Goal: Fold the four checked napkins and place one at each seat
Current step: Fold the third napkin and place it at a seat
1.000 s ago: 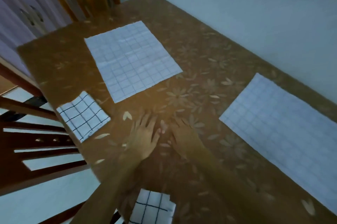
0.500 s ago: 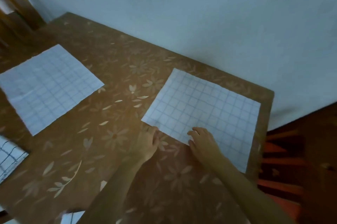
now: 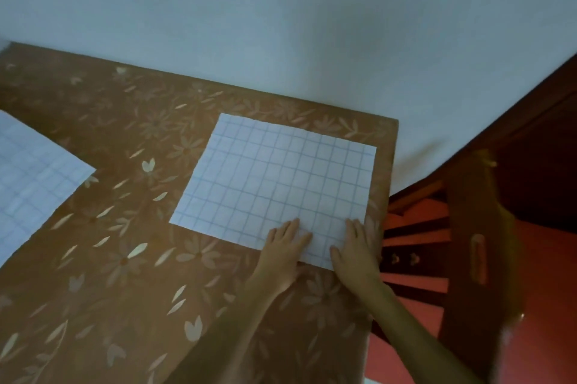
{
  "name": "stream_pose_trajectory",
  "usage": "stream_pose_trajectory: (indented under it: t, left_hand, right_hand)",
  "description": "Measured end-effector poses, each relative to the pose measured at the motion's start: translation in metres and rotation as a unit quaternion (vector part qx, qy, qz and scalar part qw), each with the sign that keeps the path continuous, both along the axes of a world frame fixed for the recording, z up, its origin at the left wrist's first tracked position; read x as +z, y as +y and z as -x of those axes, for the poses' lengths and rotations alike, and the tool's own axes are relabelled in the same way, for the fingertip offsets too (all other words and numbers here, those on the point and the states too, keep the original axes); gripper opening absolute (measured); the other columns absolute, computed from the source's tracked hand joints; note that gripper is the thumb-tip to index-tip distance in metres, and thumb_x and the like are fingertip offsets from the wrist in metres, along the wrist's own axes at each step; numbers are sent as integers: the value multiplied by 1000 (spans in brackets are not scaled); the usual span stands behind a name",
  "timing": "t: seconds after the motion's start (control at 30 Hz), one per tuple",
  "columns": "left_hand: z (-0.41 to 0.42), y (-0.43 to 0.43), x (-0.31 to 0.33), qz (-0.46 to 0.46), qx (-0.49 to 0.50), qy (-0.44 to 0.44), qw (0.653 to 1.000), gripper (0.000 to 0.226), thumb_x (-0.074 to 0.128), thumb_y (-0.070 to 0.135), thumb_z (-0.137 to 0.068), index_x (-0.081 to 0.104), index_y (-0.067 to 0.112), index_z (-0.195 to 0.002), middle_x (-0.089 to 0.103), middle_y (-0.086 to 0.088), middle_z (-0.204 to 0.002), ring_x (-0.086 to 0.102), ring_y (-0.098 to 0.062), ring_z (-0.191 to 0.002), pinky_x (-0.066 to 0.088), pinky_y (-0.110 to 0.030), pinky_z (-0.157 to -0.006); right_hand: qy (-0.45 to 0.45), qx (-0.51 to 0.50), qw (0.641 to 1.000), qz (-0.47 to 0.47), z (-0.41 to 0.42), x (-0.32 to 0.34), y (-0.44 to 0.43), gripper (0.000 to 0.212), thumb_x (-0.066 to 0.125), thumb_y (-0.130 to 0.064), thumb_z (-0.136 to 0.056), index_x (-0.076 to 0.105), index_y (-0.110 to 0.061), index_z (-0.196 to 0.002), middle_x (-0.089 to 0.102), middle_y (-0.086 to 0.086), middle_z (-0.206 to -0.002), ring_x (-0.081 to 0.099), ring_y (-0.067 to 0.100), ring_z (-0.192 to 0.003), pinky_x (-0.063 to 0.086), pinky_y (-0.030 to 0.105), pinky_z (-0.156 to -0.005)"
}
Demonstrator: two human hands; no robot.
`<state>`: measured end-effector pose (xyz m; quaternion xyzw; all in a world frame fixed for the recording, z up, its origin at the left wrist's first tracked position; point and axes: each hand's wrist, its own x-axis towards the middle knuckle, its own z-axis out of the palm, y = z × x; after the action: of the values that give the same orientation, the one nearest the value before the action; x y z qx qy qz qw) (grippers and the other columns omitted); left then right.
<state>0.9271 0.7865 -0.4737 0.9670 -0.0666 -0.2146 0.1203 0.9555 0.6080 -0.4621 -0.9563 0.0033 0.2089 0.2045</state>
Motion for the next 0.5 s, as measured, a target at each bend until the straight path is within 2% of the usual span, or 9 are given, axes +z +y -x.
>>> stream_pose_trajectory:
  t: [0.13, 0.23, 0.33, 0.43, 0.5]
  left_hand:
    - [-7, -17, -8, -2, 46, -46, 998, 63, 74, 30, -84, 51, 27, -142, 35, -14, -158, 29, -34, -146, 22, -44, -120]
    - [-12, -15, -12, 31, 86, -92, 992, 39, 83, 28, -73, 70, 22, -109, 59, -12, -130, 54, -35, -124, 42, -43, -103]
    - [-11, -14, -18, 41, 97, -125, 987, 28, 88, 25, -67, 69, 19, -86, 65, -9, -111, 61, -32, -107, 53, -40, -85]
    - [-10, -18, -21, 33, 91, -161, 982, 23, 87, 19, -73, 66, 16, -81, 64, -9, -107, 62, -31, -100, 54, -38, -76]
    - [-11, -22, -21, 32, 103, -177, 978, 19, 83, 15, -77, 64, 13, -81, 63, -11, -107, 62, -31, -97, 53, -38, -75]
  right_hand:
    - [13, 33, 998, -55, -2, -1, -9, 63, 51, -28, -97, 28, -9, -152, 24, 11, -161, 18, 23, -150, 10, 36, -124]
    - [12, 77, 995, -62, -1, -2, -19, 58, 55, -25, -96, 36, -13, -149, 23, 10, -161, 19, 23, -150, 8, 34, -123]
    - [16, 111, 992, -61, 3, -5, -28, 50, 59, -19, -92, 49, -18, -141, 19, 7, -163, 19, 24, -148, 12, 33, -122]
    - [13, 147, 988, -50, 8, -5, -33, 47, 62, -16, -89, 54, -19, -135, 15, 6, -164, 19, 24, -146, 21, 36, -121]
    - [6, 154, 987, -44, 10, -5, -34, 57, 63, -19, -88, 46, -17, -142, 15, 8, -163, 18, 25, -147, 22, 37, -120]
